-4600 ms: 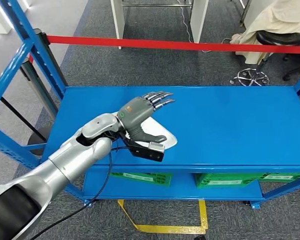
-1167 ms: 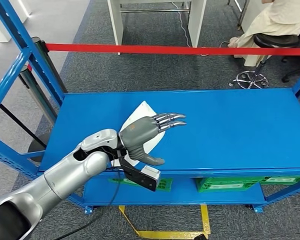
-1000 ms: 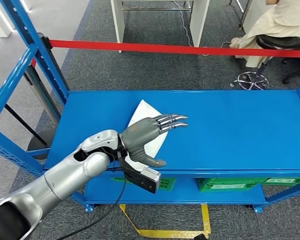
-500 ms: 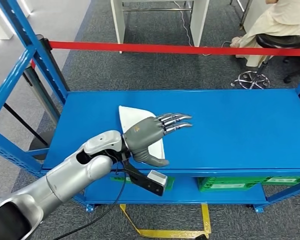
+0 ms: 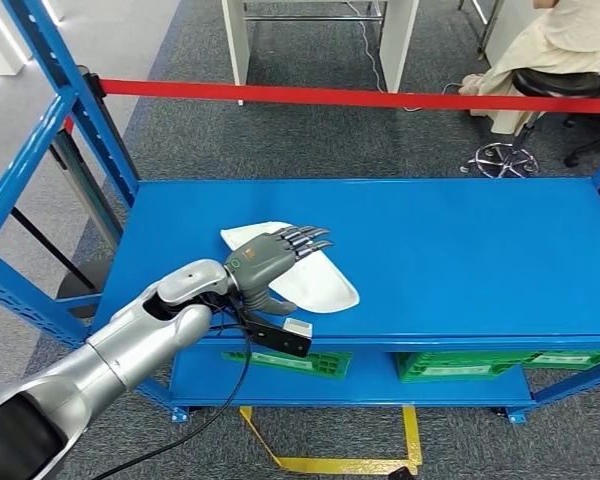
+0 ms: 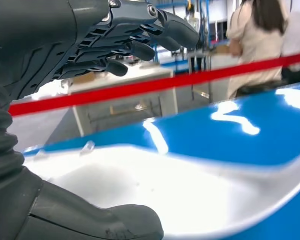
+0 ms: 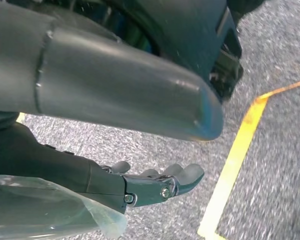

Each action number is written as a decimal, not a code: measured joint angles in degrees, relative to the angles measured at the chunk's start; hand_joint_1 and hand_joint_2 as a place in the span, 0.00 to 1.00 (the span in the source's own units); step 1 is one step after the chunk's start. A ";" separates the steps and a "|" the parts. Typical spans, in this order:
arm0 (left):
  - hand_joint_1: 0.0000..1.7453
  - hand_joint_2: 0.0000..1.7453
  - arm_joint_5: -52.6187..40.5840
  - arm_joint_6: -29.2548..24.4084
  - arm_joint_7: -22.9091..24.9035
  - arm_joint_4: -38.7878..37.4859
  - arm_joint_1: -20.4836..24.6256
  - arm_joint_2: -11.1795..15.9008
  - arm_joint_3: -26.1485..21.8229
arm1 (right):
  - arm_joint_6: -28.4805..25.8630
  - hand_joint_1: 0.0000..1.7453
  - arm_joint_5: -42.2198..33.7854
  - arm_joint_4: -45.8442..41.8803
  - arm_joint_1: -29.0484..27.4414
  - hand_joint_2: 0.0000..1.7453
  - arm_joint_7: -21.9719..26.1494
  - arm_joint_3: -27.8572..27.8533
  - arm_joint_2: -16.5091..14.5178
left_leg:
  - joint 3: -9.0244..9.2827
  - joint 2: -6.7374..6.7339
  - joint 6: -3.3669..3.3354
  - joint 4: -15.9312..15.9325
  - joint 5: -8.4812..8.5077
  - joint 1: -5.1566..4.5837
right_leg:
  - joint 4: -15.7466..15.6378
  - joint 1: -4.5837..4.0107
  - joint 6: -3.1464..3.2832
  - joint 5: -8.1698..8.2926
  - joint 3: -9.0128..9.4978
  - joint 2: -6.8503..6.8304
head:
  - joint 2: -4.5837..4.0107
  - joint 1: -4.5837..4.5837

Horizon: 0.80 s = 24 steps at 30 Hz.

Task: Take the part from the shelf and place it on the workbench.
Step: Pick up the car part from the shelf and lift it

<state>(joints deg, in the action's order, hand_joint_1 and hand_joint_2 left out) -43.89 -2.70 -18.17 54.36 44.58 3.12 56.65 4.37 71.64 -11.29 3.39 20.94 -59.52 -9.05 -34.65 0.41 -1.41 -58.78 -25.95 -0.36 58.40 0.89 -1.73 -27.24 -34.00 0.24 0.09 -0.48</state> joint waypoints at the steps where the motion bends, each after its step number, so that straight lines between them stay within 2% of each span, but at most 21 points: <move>1: 0.00 1.00 0.19 0.43 -0.11 -0.53 0.13 -0.08 -0.04 | 0.00 0.00 0.03 0.00 0.01 0.00 0.01 0.00 0.00 | 0.11 -0.04 -0.33 0.27 0.15 0.13 | 0.61 -0.01 -0.25 -0.57 -0.37 -0.02 | 0.00 0.07; 3: 0.00 1.00 0.61 1.13 -0.44 -1.47 0.48 -0.32 -0.11 | 0.01 0.00 0.09 -0.01 0.01 0.00 0.02 0.00 0.00 | 0.24 -0.12 -0.85 0.70 0.40 0.33 | 5.43 -0.02 -0.58 -3.42 -2.82 -0.05 | 0.01 0.28; 5: 0.00 1.00 1.06 1.63 -0.74 -2.36 0.59 -0.45 -0.13 | 0.02 0.00 0.14 -0.01 -0.04 0.00 0.02 0.00 0.00 | 0.19 -0.17 -1.04 0.70 0.39 0.27 | 13.02 -0.04 -0.82 -6.63 -6.47 -0.08 | 0.00 0.43; 6: 0.00 1.00 1.20 1.76 -0.81 -2.75 0.50 -0.45 -0.13 | 0.02 0.00 0.14 -0.01 -0.11 0.00 0.01 0.00 0.00 | 0.19 -0.19 -1.06 0.68 0.38 0.23 | 15.44 -0.03 -0.93 -7.16 -7.68 -0.09 | 0.00 0.41; 7: 0.00 1.00 1.29 1.83 -0.83 -3.11 0.44 -0.44 -0.14 | 0.02 0.00 0.14 -0.01 -0.18 0.00 0.01 0.00 0.00 | 0.20 -0.19 -1.07 0.64 0.36 0.23 | 15.72 -0.01 -1.00 -6.54 -7.91 -0.10 | 0.01 0.43; 8: 0.00 1.00 1.30 1.84 -0.83 -3.38 0.44 -0.44 -0.18 | 0.02 0.00 0.14 -0.01 -0.23 0.00 0.00 0.00 0.00 | 0.23 -0.16 -1.03 0.58 0.33 0.25 | 13.73 0.03 -1.02 -4.93 -7.00 -0.12 | 0.01 0.42; 10: 0.00 1.00 1.13 1.74 -0.69 -3.74 0.59 -0.43 -0.34 | 0.02 0.00 0.12 0.00 -0.21 0.00 0.00 0.00 0.00 | 0.20 -0.06 -0.75 0.31 0.13 0.20 | 6.07 0.15 -1.02 -1.19 -3.24 -0.17 | 0.00 0.45; 11: 0.00 1.00 0.90 1.57 -0.45 -3.85 0.66 -0.44 -0.47 | 0.02 0.00 0.11 0.01 -0.15 0.00 0.00 0.00 0.00 | 0.06 -0.01 -0.53 0.05 0.01 0.08 | 2.86 0.21 -0.89 -0.21 -1.57 -0.13 | 0.00 0.41; 12: 0.00 1.00 0.57 1.28 -0.10 -3.99 0.70 -0.47 -0.59 | 0.02 0.00 0.10 0.01 -0.10 0.00 -0.01 0.00 0.00 | -0.09 0.02 -0.27 -0.13 -0.04 -0.06 | 0.99 0.22 -0.74 0.09 -0.58 -0.08 | 0.00 0.38; 15: 0.00 1.00 -0.91 -0.68 1.65 -4.70 0.35 -0.99 -0.79 | 0.02 0.00 0.07 -0.01 -0.19 0.00 -0.02 -0.03 0.01 | -0.29 0.03 0.36 -0.39 -0.08 -0.13 | 0.25 0.18 0.10 -0.01 -0.11 0.08 | 0.00 0.34; 17: 0.00 1.00 -2.03 -2.60 2.91 -5.44 0.06 -1.57 -0.91 | 0.01 0.00 0.03 -0.01 -0.16 0.00 -0.02 -0.09 0.00 | -1.06 -0.03 0.95 -2.44 -1.60 0.05 | 0.13 0.29 0.78 0.10 0.04 0.04 | -0.01 0.16; 18: 0.00 1.00 -2.51 -3.47 3.41 -5.91 -0.07 -1.86 -0.96 | 0.00 0.00 0.02 -0.01 -0.10 0.00 -0.01 -0.11 0.00 | -2.21 -0.07 1.28 -5.12 -3.15 0.15 | 0.09 0.34 1.04 0.10 0.09 0.01 | -0.01 0.08; 20: 0.00 1.00 -3.39 -4.96 4.35 -7.10 -0.47 -2.45 -0.98 | 0.01 0.00 0.04 -0.01 -0.06 0.00 0.00 -0.14 0.00 | -5.60 -0.09 1.69 -12.67 -6.50 0.28 | 0.10 0.33 1.29 0.04 0.11 -0.03 | -0.01 -0.04; 21: 0.00 1.00 -3.84 -5.66 4.89 -7.81 -0.77 -2.77 -1.03 | 0.01 0.00 0.05 -0.01 -0.08 0.00 0.00 -0.14 0.00 | -6.95 -0.09 1.76 -15.52 -7.30 0.33 | 0.11 0.33 1.32 0.02 0.13 -0.02 | -0.01 -0.03; 22: 0.00 1.00 -4.41 -6.44 5.54 -8.60 -1.03 -3.12 -1.15 | 0.01 0.00 0.06 -0.01 -0.11 0.00 0.00 -0.15 0.00 | -7.47 -0.09 1.72 -16.47 -7.02 0.37 | 0.11 0.33 1.32 0.01 0.16 0.00 | -0.01 -0.05; 23: 0.00 1.00 -5.15 -7.24 6.32 -9.47 -1.20 -3.56 -1.36 | -0.01 0.00 0.07 -0.01 -0.13 0.00 0.00 -0.16 0.00 | -6.98 -0.09 1.58 -15.19 -5.68 0.39 | 0.12 0.32 1.31 -0.01 0.21 0.03 | -0.01 -0.04; 24: 0.00 1.00 -5.98 -7.95 7.15 -10.41 -1.23 -4.06 -1.69 | -0.01 0.00 0.08 -0.01 -0.12 0.00 0.00 -0.17 -0.01 | -5.60 -0.09 1.36 -11.99 -3.60 0.39 | 0.12 0.32 1.28 -0.05 0.30 0.06 | -0.01 -0.04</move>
<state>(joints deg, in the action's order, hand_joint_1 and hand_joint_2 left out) -49.88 -10.65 -11.02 43.95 43.35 -0.94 54.96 4.36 71.72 -11.30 3.26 20.94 -59.69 -9.05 -40.25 0.32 -0.06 -70.77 -29.55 0.02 58.53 1.21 -0.45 -27.30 -33.70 0.29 0.09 -0.52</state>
